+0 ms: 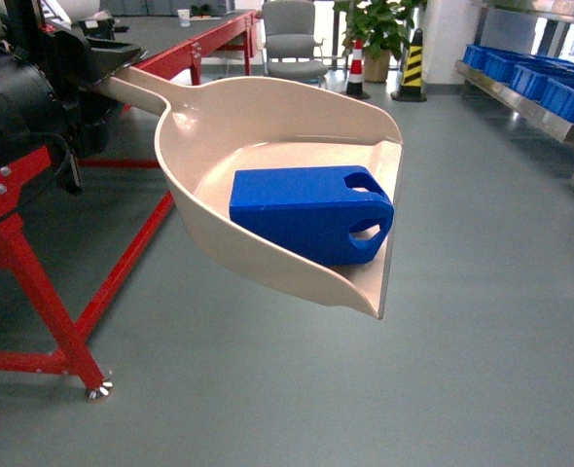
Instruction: Place part in tray to right shelf
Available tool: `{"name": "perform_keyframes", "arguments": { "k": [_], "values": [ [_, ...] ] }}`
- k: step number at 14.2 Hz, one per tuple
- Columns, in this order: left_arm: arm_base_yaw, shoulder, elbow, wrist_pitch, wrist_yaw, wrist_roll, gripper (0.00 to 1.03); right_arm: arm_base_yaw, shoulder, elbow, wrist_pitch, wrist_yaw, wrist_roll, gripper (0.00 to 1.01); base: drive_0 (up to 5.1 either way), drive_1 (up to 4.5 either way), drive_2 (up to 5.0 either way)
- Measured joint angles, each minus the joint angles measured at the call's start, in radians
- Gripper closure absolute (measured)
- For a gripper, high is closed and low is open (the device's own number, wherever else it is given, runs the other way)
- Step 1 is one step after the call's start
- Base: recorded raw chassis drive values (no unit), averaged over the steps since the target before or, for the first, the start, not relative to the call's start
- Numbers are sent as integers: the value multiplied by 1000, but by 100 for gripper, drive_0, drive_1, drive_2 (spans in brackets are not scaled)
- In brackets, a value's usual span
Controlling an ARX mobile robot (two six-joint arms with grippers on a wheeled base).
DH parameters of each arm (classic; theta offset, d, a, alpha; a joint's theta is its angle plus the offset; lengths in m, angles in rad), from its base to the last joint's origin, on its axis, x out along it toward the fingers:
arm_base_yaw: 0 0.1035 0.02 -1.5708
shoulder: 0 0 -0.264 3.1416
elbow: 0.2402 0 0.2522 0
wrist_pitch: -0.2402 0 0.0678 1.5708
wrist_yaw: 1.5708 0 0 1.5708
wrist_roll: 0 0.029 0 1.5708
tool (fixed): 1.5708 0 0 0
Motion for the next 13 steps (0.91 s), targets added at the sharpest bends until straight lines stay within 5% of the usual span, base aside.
{"name": "perform_keyframes", "arguments": {
  "k": [13],
  "values": [
    [0, 0, 0, 1, 0, 0, 89, 0, -4, 0, -4, -1, 0, 3, -2, 431, -434]
  ]
}}
